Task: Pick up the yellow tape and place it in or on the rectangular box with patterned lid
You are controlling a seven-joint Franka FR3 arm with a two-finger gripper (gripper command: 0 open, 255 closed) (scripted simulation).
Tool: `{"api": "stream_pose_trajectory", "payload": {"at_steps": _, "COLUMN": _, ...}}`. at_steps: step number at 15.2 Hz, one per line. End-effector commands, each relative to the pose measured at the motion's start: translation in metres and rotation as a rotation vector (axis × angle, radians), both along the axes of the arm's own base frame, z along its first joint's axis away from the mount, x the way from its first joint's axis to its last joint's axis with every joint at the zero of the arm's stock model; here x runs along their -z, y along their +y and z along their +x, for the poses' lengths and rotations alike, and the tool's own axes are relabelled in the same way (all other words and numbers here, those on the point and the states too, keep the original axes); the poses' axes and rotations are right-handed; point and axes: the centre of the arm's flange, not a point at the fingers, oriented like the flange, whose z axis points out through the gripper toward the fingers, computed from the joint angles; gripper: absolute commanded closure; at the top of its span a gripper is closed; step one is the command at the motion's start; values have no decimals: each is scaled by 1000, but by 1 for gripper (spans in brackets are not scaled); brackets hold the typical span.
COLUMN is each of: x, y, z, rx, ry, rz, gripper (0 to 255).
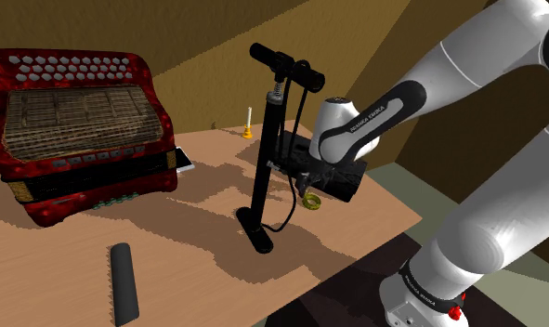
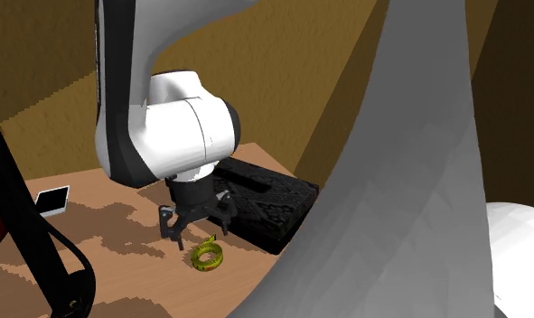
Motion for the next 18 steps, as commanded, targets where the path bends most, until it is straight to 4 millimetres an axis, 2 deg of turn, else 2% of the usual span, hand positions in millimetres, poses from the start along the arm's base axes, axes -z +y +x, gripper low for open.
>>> {"api": "stream_pose_trajectory", "payload": {"at_steps": 1, "x": 11, "y": 0, "z": 0, "rx": 0, "ry": -1, "rz": 0, "gripper": 0}}
{"api": "stream_pose_trajectory", "payload": {"at_steps": 3, "x": 24, "y": -1, "z": 0, "rx": 0, "ry": -1, "rz": 0, "gripper": 0}}
{"api": "stream_pose_trajectory", "payload": {"at_steps": 11, "x": 24, "y": -1, "z": 0, "rx": 0, "ry": -1, "rz": 0, "gripper": 0}}
{"api": "stream_pose_trajectory", "payload": {"at_steps": 12, "x": 24, "y": -1, "z": 0, "rx": 0, "ry": -1, "rz": 0, "gripper": 255}}
{"api": "stream_pose_trajectory", "payload": {"at_steps": 18, "x": 24, "y": -1, "z": 0, "rx": 0, "ry": -1, "rz": 0, "gripper": 255}}
